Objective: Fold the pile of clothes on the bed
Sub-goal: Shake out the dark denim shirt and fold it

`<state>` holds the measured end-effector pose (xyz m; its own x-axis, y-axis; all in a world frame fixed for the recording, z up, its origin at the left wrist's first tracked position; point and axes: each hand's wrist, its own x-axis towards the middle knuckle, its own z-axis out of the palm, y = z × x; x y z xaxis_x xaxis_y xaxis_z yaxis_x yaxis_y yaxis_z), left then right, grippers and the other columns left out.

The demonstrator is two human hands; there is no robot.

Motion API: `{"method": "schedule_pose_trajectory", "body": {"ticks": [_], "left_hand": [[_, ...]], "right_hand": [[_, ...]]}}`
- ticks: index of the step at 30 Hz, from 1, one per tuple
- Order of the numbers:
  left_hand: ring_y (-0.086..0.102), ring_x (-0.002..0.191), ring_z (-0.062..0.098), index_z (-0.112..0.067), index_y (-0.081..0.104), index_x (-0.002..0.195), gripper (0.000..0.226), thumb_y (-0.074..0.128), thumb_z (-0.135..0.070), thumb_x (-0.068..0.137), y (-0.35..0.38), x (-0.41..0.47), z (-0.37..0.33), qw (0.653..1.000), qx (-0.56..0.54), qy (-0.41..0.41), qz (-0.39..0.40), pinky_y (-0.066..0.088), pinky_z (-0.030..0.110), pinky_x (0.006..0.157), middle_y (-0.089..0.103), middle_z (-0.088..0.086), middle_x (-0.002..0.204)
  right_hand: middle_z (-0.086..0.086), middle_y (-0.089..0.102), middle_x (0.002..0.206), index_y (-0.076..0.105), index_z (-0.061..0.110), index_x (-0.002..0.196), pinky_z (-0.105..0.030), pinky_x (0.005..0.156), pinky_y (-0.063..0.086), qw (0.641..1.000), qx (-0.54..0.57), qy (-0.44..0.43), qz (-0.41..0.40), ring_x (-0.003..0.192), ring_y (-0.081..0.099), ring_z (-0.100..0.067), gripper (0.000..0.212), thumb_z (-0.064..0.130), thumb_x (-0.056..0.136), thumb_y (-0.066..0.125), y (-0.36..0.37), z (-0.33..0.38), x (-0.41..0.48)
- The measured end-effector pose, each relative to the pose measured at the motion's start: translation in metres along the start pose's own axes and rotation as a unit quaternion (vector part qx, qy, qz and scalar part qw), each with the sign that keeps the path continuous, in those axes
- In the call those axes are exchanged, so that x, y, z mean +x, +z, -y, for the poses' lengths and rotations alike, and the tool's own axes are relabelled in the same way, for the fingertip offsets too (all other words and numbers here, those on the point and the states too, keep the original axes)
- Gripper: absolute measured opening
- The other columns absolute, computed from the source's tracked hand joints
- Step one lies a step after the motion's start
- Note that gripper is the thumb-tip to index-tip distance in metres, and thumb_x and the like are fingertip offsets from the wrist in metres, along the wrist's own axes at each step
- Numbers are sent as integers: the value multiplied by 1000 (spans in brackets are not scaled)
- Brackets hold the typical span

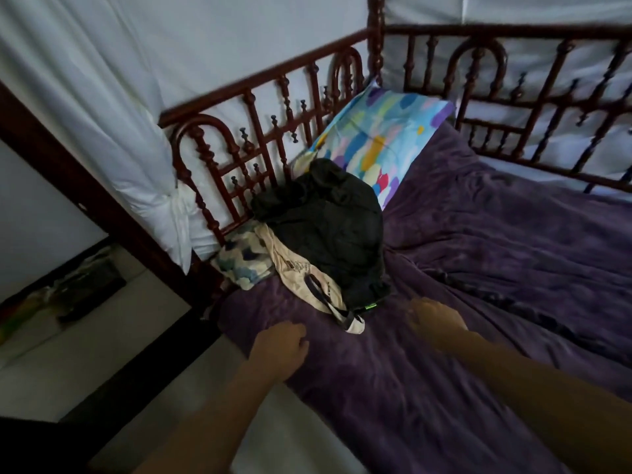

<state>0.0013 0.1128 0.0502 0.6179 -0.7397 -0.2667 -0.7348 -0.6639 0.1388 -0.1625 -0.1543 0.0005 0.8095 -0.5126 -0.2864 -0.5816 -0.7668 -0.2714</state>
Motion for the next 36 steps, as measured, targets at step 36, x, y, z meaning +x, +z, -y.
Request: {"method": "schedule_pose_trajectory", "body": {"ticks": [36], "left_hand": [[55, 76, 23, -4, 56, 86, 3, 53, -4, 87, 174, 371, 65, 894, -413, 23, 174, 42, 39, 72, 59, 8, 78]], "right_hand": [[-6, 69, 113, 59, 31, 126, -38, 84, 49, 964, 128, 226, 50, 103, 62, -32, 35, 27, 92, 50, 139, 9, 276]]}}
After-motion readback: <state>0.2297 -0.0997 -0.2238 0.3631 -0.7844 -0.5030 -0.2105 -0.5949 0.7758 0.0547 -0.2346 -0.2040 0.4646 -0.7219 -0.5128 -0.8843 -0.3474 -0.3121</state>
